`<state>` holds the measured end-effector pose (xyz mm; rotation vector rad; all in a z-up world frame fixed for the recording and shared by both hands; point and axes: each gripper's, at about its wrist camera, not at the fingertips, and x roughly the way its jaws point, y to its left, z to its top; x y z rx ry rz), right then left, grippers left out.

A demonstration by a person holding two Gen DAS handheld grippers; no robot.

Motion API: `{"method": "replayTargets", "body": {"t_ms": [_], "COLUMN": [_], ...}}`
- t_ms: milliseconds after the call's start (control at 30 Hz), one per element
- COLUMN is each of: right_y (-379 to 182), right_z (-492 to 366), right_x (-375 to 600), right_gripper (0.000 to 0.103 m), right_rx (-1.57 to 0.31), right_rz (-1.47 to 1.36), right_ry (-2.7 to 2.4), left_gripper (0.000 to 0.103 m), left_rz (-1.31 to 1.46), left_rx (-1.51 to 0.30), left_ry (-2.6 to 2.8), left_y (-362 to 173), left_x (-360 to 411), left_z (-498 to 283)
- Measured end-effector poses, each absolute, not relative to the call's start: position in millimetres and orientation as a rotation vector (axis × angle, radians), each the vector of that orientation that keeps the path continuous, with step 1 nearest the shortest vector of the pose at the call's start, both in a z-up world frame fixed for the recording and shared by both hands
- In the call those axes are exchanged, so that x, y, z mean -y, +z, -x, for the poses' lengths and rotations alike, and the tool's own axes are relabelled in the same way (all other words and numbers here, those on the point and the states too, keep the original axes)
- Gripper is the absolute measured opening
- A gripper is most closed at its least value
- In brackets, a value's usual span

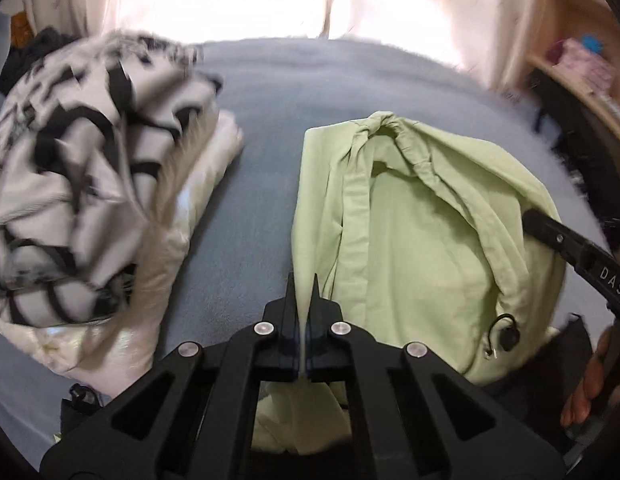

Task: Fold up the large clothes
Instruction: 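Grasp the green hood with both tools and fold it over the bundle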

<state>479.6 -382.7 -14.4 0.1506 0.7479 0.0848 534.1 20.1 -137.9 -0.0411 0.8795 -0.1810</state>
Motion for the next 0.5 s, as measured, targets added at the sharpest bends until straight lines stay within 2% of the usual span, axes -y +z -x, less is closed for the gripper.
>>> {"method": "replayTargets", "body": {"t_ms": [133, 267, 367, 500], "right_y": [20, 21, -17, -72], "right_z": [-407, -313, -260, -228], "right_x": [364, 353, 347, 358], "right_gripper": [0.004, 0.004, 0.004, 0.006], "right_rx": [-0.555, -0.463, -0.541, -0.713], "right_rz": [0.005, 0.155, 0.299, 0.315], "right_ry": [0.245, 0.38, 0.377, 0.321], "left_gripper": [0.0, 0.0, 0.001, 0.001], "left_rz": [0.065, 0.0, -0.071, -0.095], "left_rx": [-0.696, -0.67, -0.723, -0.773], "left_ry": [-0.326, -0.381, -0.406, -0.418], "left_y": [-115, -125, -144, -156], "left_x": [-44, -67, -75, -82], "left_z": [-474, -421, -390, -360]}}
